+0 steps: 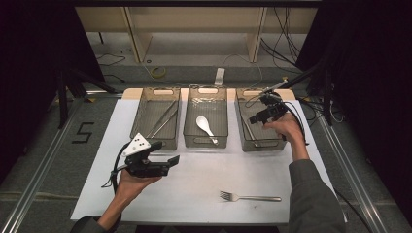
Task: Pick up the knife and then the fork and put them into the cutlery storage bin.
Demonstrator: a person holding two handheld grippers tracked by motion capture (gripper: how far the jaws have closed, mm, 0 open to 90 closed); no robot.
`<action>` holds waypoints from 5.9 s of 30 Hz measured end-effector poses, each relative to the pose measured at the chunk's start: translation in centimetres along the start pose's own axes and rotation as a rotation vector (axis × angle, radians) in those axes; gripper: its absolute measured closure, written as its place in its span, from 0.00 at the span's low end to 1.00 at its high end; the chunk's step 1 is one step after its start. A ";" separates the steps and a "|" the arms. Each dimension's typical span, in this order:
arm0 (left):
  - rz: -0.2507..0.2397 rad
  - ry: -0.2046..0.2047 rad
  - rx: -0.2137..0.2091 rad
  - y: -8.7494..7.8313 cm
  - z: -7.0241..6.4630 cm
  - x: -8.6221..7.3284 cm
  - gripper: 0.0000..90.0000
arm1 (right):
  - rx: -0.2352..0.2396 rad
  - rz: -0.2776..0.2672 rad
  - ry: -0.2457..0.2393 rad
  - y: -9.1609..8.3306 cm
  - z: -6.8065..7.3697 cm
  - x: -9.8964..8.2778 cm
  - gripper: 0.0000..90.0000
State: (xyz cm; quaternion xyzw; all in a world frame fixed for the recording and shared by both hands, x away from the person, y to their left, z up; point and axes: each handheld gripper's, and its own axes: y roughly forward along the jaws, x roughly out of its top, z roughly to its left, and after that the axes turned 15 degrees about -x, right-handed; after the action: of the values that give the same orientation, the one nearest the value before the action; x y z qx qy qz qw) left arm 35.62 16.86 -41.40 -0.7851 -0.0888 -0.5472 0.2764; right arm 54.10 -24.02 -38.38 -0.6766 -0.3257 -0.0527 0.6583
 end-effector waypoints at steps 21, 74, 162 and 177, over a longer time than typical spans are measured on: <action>-0.004 0.002 0.004 -0.1 -0.1 0.0 0.17 | 0.136 -0.139 -0.269 -7.8 6.5 -5.9 0.31; -0.014 0.001 0.000 -0.1 0.0 0.1 0.17 | 0.115 0.113 -0.558 -5.9 12.5 -16.2 0.49; -0.004 0.010 0.005 0.0 -0.2 0.1 0.17 | 0.085 0.017 -0.569 -5.5 11.6 -16.0 0.95; -0.006 0.008 0.008 0.0 -0.1 0.1 0.17 | 0.081 -0.034 -0.525 -6.3 10.8 -15.3 0.95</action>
State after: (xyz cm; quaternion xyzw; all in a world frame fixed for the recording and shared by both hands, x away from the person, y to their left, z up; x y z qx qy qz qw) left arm 35.52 16.81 -41.31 -0.7815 -0.0921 -0.5507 0.2783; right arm 35.08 -20.19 -42.02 -0.6348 -0.4982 0.1267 0.5768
